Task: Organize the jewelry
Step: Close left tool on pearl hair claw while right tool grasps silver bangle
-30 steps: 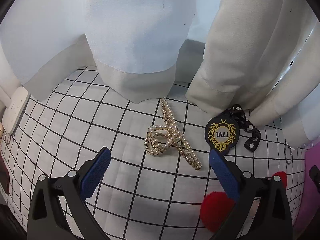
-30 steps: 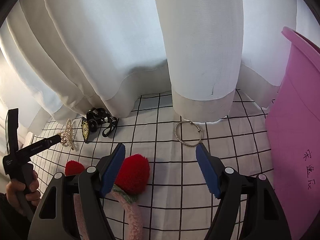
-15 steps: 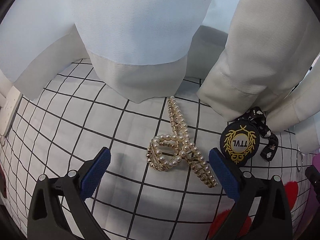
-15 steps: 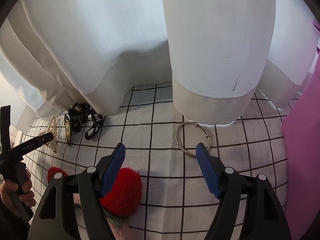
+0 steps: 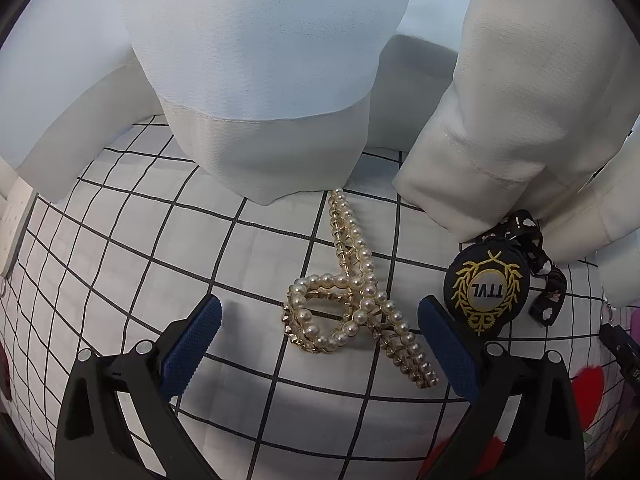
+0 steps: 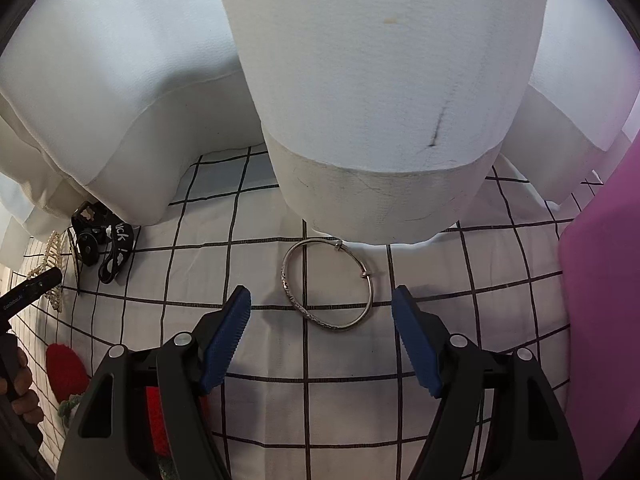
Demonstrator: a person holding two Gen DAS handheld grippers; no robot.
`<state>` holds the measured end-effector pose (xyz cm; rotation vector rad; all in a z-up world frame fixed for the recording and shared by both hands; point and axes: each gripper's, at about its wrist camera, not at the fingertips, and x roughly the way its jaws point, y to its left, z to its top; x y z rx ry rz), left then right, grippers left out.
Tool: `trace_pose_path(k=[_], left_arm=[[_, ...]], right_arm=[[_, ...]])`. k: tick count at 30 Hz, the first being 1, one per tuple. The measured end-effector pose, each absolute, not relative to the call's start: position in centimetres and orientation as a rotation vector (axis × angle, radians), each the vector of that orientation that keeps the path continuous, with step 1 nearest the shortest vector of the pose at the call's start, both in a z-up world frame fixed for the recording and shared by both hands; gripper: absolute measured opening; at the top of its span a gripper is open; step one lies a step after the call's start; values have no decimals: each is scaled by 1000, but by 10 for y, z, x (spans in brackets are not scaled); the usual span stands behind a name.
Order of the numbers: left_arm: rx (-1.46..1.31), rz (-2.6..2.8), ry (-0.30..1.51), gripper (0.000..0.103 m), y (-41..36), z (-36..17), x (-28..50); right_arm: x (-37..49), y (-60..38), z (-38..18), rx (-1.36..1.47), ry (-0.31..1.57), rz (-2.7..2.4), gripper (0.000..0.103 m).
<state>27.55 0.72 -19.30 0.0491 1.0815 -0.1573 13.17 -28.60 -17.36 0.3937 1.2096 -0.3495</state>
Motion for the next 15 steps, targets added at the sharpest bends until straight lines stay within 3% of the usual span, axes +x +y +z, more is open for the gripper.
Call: trace_pose_path(k=[15], left_arm=[[100,-140,1066,98,6,-200,280]], right_arm=[[153,-276,-189,250,1199,-340,76]])
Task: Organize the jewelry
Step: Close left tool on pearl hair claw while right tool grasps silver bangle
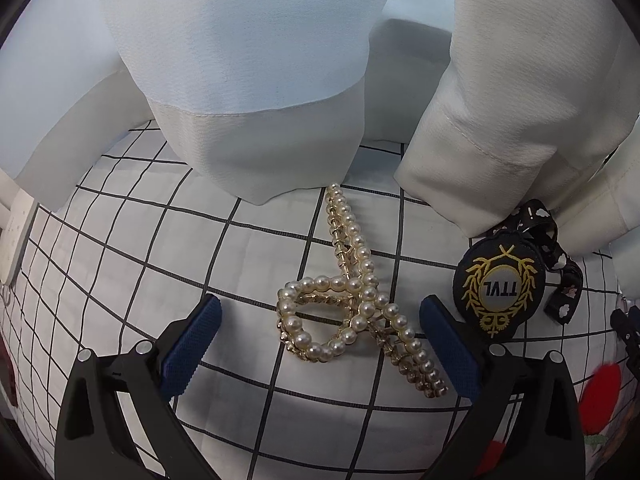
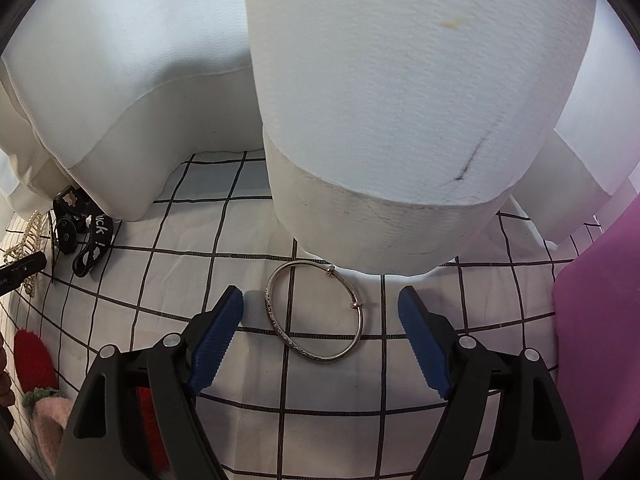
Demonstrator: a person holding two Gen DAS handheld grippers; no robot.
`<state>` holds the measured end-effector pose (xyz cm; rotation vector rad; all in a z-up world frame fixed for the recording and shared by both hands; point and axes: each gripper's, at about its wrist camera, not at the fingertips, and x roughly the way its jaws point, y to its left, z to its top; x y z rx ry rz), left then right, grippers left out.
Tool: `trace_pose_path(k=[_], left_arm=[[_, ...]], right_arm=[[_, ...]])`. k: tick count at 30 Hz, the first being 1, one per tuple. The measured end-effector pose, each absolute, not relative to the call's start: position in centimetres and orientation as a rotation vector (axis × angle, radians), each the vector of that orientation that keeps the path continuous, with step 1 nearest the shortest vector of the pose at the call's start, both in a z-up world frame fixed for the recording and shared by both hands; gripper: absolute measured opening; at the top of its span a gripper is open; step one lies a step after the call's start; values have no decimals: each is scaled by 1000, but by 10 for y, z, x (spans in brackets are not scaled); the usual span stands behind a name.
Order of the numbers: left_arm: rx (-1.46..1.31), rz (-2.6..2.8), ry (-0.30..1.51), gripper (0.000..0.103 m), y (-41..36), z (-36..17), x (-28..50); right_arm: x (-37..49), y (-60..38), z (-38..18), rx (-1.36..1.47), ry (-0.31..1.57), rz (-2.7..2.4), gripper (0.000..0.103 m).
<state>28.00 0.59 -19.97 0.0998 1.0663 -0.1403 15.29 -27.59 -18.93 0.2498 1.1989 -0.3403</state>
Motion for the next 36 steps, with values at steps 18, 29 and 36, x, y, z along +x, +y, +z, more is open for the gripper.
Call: trace_pose_path(k=[18,29,36], left_arm=[[111,-192,1021,55,-2,-189,258],[82,-216,1033,39,18,-181,236],[42,-241,1016,39,34,-175,213]], right_arm=[[147,-237,-185,236,1181,-257,47],[117,-227,-161,259,1155,-225,47],[96,-215,-147,267,1139,-221,47]])
